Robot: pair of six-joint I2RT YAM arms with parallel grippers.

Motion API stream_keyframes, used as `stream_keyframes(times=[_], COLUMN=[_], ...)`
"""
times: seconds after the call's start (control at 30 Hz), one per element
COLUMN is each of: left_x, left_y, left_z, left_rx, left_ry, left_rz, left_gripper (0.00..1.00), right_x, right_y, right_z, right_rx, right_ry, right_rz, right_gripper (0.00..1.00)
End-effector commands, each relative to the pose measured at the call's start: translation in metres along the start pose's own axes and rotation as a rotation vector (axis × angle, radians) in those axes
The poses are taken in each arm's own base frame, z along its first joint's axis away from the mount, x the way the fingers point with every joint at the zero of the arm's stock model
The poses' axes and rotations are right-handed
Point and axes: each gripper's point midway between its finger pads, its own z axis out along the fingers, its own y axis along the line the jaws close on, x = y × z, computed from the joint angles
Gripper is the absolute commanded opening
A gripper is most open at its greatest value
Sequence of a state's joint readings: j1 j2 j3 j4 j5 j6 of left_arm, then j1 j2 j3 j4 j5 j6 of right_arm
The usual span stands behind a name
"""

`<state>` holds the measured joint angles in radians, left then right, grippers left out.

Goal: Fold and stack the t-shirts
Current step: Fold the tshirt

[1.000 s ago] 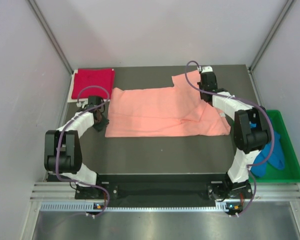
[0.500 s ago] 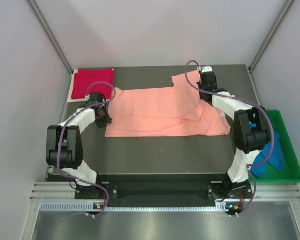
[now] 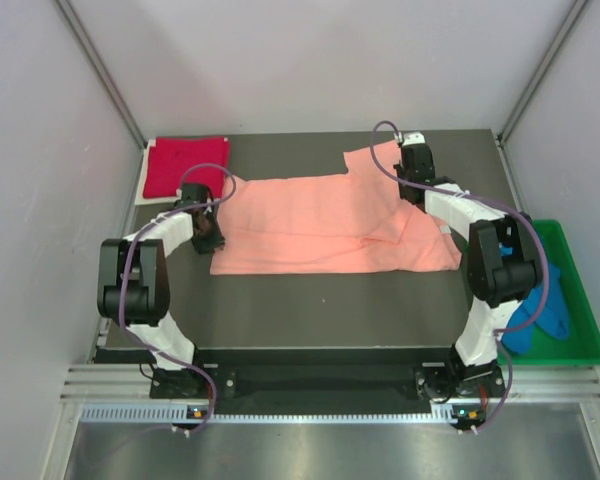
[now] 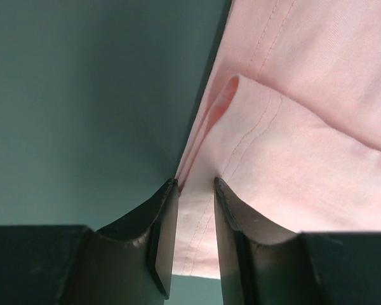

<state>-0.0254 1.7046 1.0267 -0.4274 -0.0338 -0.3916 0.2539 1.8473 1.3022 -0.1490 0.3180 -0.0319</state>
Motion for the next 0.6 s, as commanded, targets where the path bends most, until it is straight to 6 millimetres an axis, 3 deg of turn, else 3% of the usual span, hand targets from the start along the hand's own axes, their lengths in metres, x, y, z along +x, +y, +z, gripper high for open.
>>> stream_keyframes(times=[0.0, 0.13, 0.33, 0.53, 0.57], left_x=[-0.021, -0.017, -0.018, -0.017, -0.016], left_y=[-0.008, -0.003, 0.001, 0.009, 0.01], left_z=[0.004, 0.009, 0.006, -0.009, -0.011], left_rx=[0.035, 0.011, -0.022, -0.078, -0.085], left_ry=[-0.056, -0.034, -0.034, -0.025, -0.023], left_rz=[0.016, 0.01, -0.01, -0.053, -0.057], left_gripper=[0.35, 0.31, 0.0, 0.0, 0.04], right_x=[-0.03, -0.029, -0.029, -0.028, -0.027], right_y=[0.002, 0.002, 0.003, 0.001, -0.001], right_z=[-0.016, -0.015, -0.013, -0.01, -0.01], right_rx=[-0.015, -0.013, -0.017, 0.002, 0.007], right_ry=[-0.09, -0.088, -0.086, -0.071, -0.069], right_rz=[0.033, 0.032, 0.032, 0.028, 0.029], right_gripper=[0.0, 0.0, 0.0, 0.0, 0.0])
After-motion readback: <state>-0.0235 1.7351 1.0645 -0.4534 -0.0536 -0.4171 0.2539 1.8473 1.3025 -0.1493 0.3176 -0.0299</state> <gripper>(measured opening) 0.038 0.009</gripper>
